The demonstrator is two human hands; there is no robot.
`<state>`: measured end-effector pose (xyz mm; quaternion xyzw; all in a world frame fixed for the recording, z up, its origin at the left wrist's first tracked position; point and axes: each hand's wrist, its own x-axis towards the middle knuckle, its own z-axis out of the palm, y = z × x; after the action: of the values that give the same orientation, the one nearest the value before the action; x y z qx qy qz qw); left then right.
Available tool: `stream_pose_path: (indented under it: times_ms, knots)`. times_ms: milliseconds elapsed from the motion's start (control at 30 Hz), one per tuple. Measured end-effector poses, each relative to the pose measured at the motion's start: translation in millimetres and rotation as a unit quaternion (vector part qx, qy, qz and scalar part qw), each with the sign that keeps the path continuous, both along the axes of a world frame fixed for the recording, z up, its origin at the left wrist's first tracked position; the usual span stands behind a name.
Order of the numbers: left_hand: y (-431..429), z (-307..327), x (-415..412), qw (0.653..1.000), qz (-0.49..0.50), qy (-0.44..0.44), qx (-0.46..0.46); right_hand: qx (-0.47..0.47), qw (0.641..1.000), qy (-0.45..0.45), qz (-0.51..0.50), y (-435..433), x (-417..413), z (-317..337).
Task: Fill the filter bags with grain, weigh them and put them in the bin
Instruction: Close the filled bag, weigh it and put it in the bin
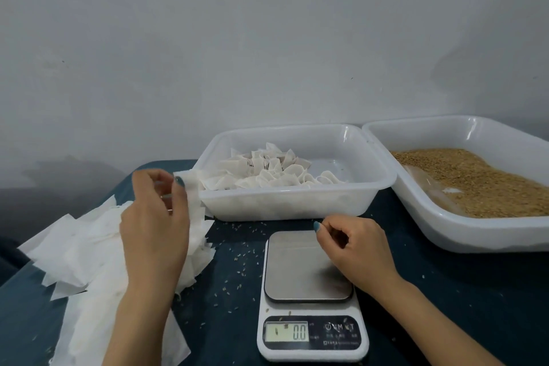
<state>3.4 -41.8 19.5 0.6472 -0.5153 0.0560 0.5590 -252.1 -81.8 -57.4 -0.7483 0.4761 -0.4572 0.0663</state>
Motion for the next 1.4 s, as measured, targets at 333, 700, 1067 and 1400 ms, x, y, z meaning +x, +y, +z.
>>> stream_pose_path:
  times_ms: [333, 700, 1067, 1400]
  knots:
    - [-40, -16, -64, 0.918, -0.324, 0.196, 0.120, 0.217, 0.923, -0.246, 0.203, 2, 5, 17]
    - [-38, -51, -72, 0.900, -0.382, 0.167, 0.125, 0.249, 0.901, -0.341, 0.098, -4, 0, 18]
    - [-34, -51, -75, 0.883, -0.394, 0.228, 0.116, 0.246, 0.911, -0.309, 0.122, -5, -3, 19]
    - [-35, -53, -74, 0.877, -0.407, 0.226, 0.122, 0.231, 0.912, -0.317, 0.123, -5, -4, 20]
